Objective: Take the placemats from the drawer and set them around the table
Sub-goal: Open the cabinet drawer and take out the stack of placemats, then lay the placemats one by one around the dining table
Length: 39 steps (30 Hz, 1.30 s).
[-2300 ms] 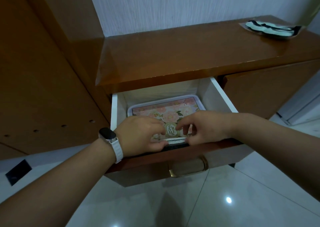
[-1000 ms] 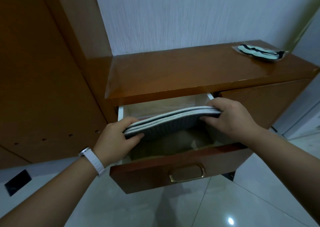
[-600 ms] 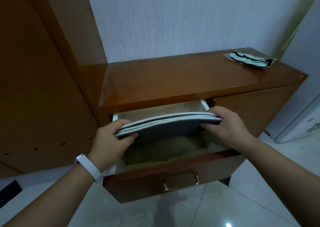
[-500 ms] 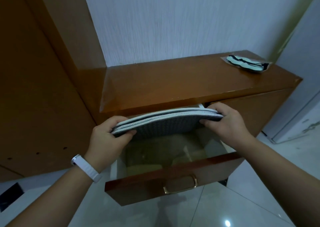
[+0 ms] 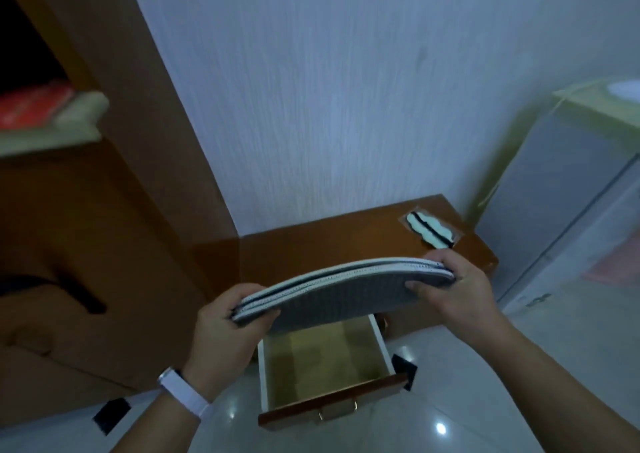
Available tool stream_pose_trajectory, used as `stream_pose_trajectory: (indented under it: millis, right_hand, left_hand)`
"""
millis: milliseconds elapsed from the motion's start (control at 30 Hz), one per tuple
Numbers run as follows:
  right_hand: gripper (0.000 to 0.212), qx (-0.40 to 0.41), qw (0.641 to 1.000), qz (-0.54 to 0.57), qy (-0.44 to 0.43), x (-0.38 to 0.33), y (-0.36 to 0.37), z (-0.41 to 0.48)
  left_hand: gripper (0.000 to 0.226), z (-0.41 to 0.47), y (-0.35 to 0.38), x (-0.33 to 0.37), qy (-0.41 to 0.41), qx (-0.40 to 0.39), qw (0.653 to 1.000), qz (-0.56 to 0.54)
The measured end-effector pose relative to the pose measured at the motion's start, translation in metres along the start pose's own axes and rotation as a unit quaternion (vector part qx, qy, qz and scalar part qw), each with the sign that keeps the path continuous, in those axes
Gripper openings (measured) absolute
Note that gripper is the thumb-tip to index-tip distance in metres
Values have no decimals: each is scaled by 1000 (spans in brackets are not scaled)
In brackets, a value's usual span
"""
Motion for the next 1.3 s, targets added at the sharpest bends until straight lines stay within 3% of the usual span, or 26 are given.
stream_pose_trajectory:
  millis: [267, 467, 667, 1000, 1300]
  right_hand:
    - [32, 40, 999, -14, 2, -129, -99, -74]
    - [33, 120, 992, -27, 29, -166, -115, -142]
    - [28, 232, 968, -51, 83, -197, -94, -241]
    - [23, 369, 906, -58, 198, -219, -72, -426]
    - [23, 514, 811, -56, 274, -233, -47, -640]
  left_hand:
    - [52, -7, -36, 162, 56, -39, 998, 0]
    - [55, -18, -45, 204, 95, -101, 990, -33]
    - [34, -36, -45, 218, 126, -213, 967, -63]
    - [31, -100, 10, 265, 198, -389, 897, -72]
    - [59, -236, 97, 344, 305, -497, 807, -95]
Point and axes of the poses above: each hand's wrist, its own z-axis towards the middle knuckle, its own y-axis out of the palm, x = y × z, the point moved 2 cm from there along z, towards the middle knuckle, and after that the axes turned 14 degrees about -x, right-handed, at the moved point
